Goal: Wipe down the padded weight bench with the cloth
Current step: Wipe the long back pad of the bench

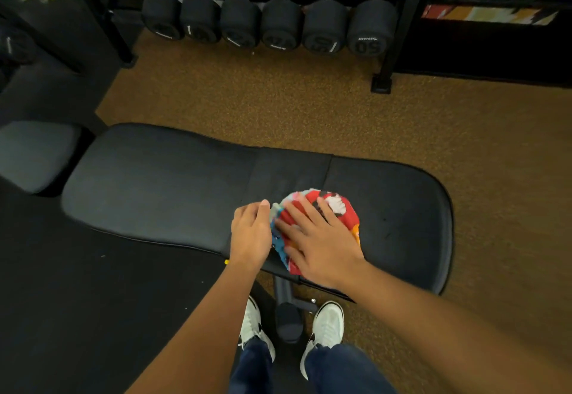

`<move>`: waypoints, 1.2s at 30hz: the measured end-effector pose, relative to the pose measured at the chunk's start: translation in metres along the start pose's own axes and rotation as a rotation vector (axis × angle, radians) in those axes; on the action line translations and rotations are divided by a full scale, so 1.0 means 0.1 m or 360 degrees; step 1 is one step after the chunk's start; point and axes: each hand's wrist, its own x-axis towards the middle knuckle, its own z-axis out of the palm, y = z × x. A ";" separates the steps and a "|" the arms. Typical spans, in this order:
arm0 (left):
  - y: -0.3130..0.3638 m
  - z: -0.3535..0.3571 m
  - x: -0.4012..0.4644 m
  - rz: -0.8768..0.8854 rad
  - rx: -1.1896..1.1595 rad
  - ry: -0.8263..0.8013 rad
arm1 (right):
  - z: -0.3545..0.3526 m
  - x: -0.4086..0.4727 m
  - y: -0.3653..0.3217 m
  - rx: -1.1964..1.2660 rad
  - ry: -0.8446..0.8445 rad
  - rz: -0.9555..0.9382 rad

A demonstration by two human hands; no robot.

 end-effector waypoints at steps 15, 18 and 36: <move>0.29 0.41 -0.14 0.0463 0.0370 -0.0238 | -0.06 -0.32 0.35 -0.0130 0.0040 0.0195; 0.32 0.45 -0.16 0.0453 0.0355 -0.0281 | -0.04 -0.73 0.26 -0.0063 -0.0040 -0.0111; 0.31 0.48 -0.21 0.0362 0.0308 -0.0294 | -0.05 -0.71 0.20 -0.0110 -0.0001 0.0161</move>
